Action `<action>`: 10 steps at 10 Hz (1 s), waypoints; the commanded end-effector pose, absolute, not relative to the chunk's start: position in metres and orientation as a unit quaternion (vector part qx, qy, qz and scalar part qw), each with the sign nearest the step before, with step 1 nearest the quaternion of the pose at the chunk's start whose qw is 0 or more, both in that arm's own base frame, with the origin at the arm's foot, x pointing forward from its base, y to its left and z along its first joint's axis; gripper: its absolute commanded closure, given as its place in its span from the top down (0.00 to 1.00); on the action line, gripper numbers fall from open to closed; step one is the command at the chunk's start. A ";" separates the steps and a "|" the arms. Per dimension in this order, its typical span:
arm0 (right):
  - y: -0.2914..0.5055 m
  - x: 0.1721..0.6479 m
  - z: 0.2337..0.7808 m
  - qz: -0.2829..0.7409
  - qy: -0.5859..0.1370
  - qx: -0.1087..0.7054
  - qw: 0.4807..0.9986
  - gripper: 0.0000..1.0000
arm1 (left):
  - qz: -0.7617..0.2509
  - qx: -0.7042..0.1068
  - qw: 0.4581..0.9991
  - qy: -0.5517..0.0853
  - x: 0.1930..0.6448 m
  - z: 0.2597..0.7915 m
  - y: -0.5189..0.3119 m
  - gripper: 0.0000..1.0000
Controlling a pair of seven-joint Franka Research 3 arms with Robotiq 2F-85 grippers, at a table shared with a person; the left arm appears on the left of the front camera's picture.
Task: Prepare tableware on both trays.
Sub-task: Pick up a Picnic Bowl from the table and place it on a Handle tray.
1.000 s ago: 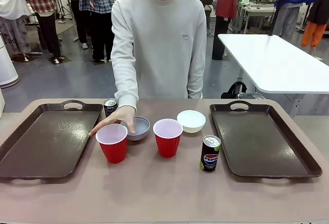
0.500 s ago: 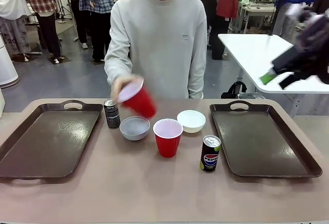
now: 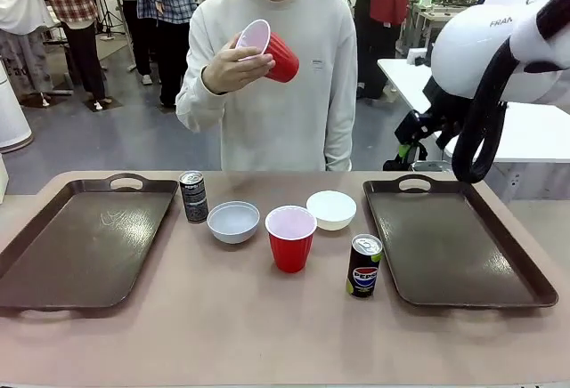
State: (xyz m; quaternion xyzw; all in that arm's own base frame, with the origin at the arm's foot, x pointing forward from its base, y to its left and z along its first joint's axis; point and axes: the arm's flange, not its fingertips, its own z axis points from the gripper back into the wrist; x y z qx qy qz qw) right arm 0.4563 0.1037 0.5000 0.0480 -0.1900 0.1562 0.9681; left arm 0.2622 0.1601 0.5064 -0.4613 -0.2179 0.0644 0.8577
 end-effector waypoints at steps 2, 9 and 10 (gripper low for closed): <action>0.105 0.453 0.512 0.189 -0.211 0.038 0.958 1.00 | 0.061 -0.465 0.855 -0.222 0.261 0.507 0.161 1.00; 0.188 0.515 0.460 0.167 -0.166 0.064 0.970 1.00 | 0.061 -0.465 0.855 -0.222 0.261 0.507 0.161 1.00; 0.199 0.526 0.441 0.150 -0.161 0.046 0.974 1.00 | 0.061 -0.465 0.855 -0.222 0.261 0.507 0.161 1.00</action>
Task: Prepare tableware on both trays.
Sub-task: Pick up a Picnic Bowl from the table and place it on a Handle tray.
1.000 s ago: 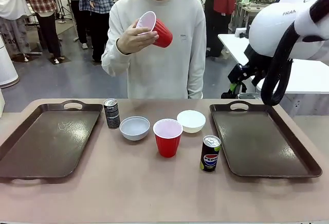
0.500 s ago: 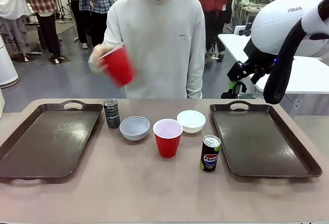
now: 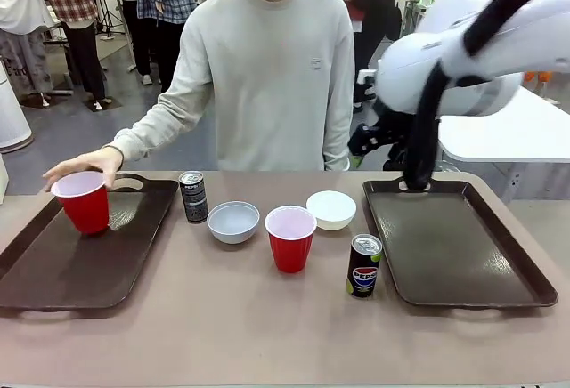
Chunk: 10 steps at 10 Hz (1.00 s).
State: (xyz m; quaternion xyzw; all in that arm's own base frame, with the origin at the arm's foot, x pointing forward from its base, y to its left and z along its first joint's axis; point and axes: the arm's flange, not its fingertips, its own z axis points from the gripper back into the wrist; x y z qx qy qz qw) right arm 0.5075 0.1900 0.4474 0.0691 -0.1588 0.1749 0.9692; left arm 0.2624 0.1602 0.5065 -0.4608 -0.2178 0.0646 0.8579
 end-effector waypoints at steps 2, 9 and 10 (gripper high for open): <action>0.207 0.534 0.399 0.145 -0.143 0.010 0.979 1.00 | 0.061 -0.465 0.855 -0.222 0.261 0.507 0.161 1.00; 0.228 0.534 0.353 0.186 -0.120 0.007 0.975 0.42 | 0.061 -0.465 0.855 -0.222 0.261 0.507 0.161 1.00; 0.225 0.534 0.350 0.183 -0.115 0.008 0.976 0.00 | 0.061 -0.465 0.855 -0.222 0.261 0.507 0.161 1.00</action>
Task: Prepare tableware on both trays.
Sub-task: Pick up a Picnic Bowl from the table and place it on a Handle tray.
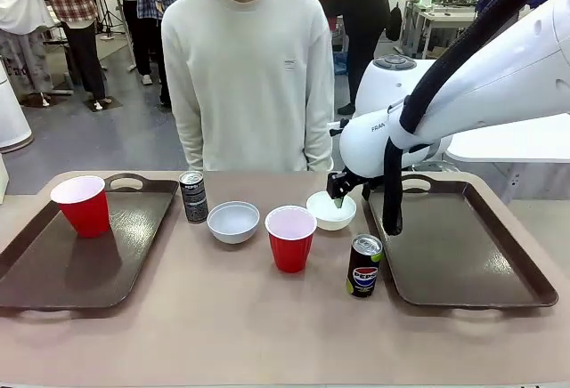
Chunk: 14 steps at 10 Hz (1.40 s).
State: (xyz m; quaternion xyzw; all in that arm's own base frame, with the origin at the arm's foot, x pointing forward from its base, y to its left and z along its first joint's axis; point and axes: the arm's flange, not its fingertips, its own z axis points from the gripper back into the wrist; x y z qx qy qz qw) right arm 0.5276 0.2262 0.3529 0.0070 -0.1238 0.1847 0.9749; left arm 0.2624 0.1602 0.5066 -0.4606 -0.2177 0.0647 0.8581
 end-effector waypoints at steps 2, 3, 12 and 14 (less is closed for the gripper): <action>0.220 0.534 0.349 0.179 -0.110 0.014 0.978 0.00 | 0.061 -0.465 0.855 -0.222 0.261 0.507 0.161 1.00; 0.219 0.534 0.348 0.179 -0.109 0.017 0.978 0.16 | 0.061 -0.465 0.855 -0.222 0.261 0.507 0.161 1.00; 0.183 0.498 0.416 0.192 -0.082 0.031 0.977 0.00 | 0.061 -0.465 0.855 -0.222 0.261 0.507 0.161 1.00; 0.085 0.415 0.526 0.239 -0.058 -0.095 0.965 0.00 | 0.061 -0.465 0.855 -0.222 0.261 0.507 0.161 1.00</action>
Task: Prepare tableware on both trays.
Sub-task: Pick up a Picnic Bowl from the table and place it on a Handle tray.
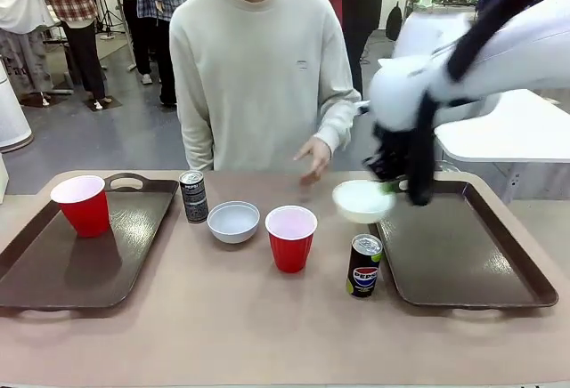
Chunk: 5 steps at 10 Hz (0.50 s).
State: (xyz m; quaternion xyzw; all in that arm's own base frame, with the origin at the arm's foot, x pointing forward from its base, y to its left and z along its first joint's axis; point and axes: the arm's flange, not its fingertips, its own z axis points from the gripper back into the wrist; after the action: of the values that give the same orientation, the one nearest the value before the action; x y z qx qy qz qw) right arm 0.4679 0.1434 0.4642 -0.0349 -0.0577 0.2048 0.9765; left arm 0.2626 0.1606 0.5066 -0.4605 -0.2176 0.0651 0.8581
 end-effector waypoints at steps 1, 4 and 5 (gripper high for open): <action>0.039 0.381 0.553 0.199 -0.068 -0.085 0.974 0.00 | 0.061 -0.465 0.855 -0.222 0.261 0.507 0.161 1.00; -0.027 0.330 0.540 0.169 -0.103 -0.023 0.980 0.00 | 0.061 -0.465 0.855 -0.222 0.261 0.507 0.161 1.00; -0.032 0.334 0.537 0.164 -0.111 -0.010 0.980 0.00 | 0.061 -0.465 0.855 -0.222 0.261 0.507 0.161 1.00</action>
State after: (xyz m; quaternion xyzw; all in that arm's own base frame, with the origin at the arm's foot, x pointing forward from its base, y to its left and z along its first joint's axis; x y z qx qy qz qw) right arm 0.3163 -0.0415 0.5592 -0.0269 -0.0981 0.1583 0.9821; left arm 0.2624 0.1607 0.5069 -0.4600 -0.2177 0.0652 0.8583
